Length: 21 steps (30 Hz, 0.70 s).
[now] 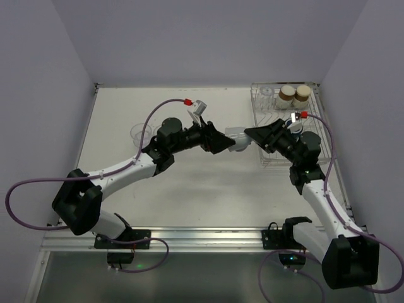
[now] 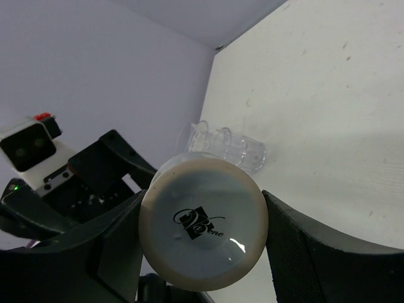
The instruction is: Unload the cups from the dish rack
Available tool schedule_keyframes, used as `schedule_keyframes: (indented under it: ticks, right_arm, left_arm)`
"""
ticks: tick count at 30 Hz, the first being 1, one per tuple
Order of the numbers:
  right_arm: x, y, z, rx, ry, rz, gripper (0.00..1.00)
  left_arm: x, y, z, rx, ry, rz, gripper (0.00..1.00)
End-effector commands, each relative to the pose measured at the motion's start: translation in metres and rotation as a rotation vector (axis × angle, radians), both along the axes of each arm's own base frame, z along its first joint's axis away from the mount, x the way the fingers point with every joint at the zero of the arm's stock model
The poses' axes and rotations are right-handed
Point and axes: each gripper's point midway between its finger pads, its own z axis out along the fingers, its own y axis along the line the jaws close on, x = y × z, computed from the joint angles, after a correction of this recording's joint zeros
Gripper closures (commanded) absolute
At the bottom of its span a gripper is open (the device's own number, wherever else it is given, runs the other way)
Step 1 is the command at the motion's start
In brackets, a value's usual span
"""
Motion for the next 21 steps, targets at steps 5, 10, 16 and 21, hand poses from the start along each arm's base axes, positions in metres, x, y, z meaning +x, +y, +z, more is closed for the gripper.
schedule_keyframes:
  ticks: [5, 10, 16, 21]
  right_arm:
    - [-0.014, 0.033, 0.032, 0.119, -0.109, 0.175, 0.85]
    - [-0.013, 0.044, 0.022, 0.147, -0.076, 0.213, 0.85]
    - [-0.011, 0.055, 0.007, 0.147, -0.042, 0.223, 0.37]
    - [-0.007, 0.043, -0.013, 0.029, 0.017, 0.136, 0.01]
  left_arm:
    - [0.001, -0.016, 0.042, -0.117, -0.117, -0.036, 0.42]
    - [-0.002, -0.020, 0.041, -0.121, -0.122, -0.053, 0.80]
    - [0.014, -0.006, 0.040, -0.072, -0.132, 0.083, 1.00]
    - [0.050, 0.017, 0.032, 0.155, -0.119, 0.281, 1.00]
